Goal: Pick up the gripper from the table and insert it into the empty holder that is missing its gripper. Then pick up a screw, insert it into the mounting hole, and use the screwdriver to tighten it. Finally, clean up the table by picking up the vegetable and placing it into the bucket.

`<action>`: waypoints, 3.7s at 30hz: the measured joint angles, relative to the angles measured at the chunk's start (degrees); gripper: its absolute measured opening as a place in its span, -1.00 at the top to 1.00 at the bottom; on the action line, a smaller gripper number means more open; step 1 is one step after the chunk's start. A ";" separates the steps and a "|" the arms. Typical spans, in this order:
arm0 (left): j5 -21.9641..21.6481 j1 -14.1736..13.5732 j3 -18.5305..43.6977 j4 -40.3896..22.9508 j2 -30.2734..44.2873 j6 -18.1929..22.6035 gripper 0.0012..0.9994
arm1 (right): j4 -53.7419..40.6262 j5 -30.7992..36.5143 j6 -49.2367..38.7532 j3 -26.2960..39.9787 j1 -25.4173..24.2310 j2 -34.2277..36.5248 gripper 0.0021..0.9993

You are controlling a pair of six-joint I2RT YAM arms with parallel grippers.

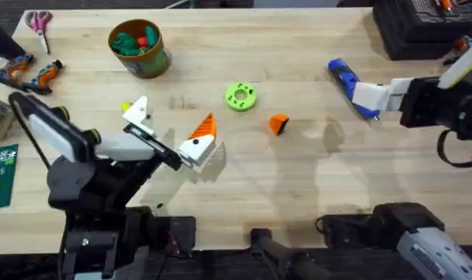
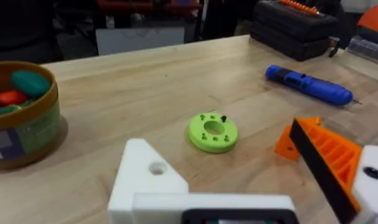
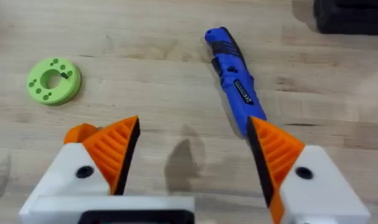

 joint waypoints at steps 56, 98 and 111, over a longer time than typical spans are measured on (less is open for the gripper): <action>8.05 -3.55 -0.26 -0.14 -1.30 0.38 -0.97 | 0.00 -0.02 0.00 0.00 0.00 0.02 -0.99; 15.78 -3.56 -0.26 -1.05 -1.30 4.25 -0.97 | -7.96 -6.21 -3.82 16.11 31.19 43.68 -0.99; 15.78 -3.54 -0.26 -1.05 -1.30 4.27 -0.97 | -5.56 -3.39 -4.72 16.13 31.19 49.47 -0.96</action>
